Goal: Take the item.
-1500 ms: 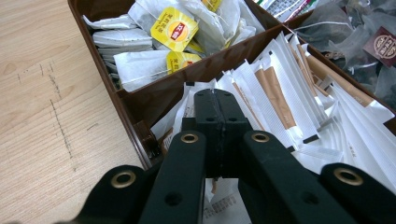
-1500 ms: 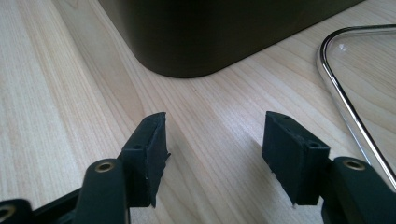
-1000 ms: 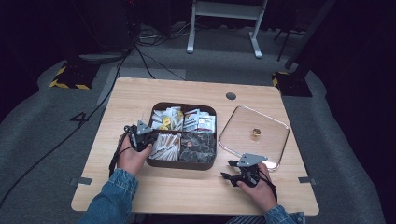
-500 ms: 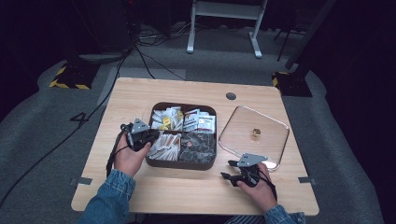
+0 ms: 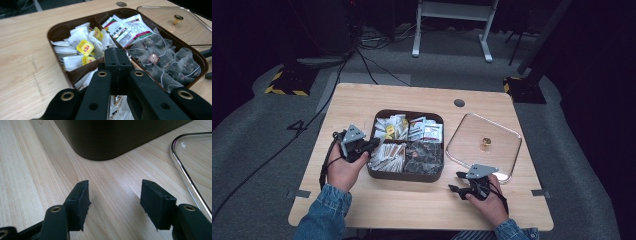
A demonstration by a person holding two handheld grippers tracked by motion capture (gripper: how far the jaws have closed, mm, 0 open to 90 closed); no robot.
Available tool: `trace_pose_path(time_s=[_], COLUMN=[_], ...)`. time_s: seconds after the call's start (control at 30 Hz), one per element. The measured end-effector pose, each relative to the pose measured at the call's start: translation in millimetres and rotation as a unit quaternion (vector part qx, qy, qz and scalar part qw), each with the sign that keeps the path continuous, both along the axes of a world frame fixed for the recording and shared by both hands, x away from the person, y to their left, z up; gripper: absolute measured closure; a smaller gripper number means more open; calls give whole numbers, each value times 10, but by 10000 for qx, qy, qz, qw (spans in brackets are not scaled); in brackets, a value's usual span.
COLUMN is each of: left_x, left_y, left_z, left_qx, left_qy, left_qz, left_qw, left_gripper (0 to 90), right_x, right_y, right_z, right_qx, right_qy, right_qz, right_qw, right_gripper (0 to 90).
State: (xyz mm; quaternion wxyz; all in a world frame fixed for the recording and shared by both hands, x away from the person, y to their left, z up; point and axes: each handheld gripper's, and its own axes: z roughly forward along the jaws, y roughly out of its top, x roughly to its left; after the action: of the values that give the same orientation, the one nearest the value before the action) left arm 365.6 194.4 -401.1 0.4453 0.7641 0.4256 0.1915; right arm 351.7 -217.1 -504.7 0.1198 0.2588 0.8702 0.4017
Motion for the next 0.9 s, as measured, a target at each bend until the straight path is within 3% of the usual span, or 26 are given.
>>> trace_pose_path(time_s=[0.47, 0.63, 0.9], left_x=[-187, -279, -300], left_y=[393, 590, 810], left_z=[69, 54, 6], left_qx=[22, 134, 246], left_qy=[-170, -176, -83], left_qz=[606, 932, 1297], left_qw=[9980, 9954, 9912], left_gripper=[900, 900, 900], right_x=[-1, 24, 58], right_y=[3, 15, 52], right_z=[0, 1, 1], right_qx=[-17, -12, -14], right_qy=[-9, 8, 3], right_qz=[28, 76, 96], right_qw=[10000, 10000, 10000], right_gripper=[392, 390, 390])
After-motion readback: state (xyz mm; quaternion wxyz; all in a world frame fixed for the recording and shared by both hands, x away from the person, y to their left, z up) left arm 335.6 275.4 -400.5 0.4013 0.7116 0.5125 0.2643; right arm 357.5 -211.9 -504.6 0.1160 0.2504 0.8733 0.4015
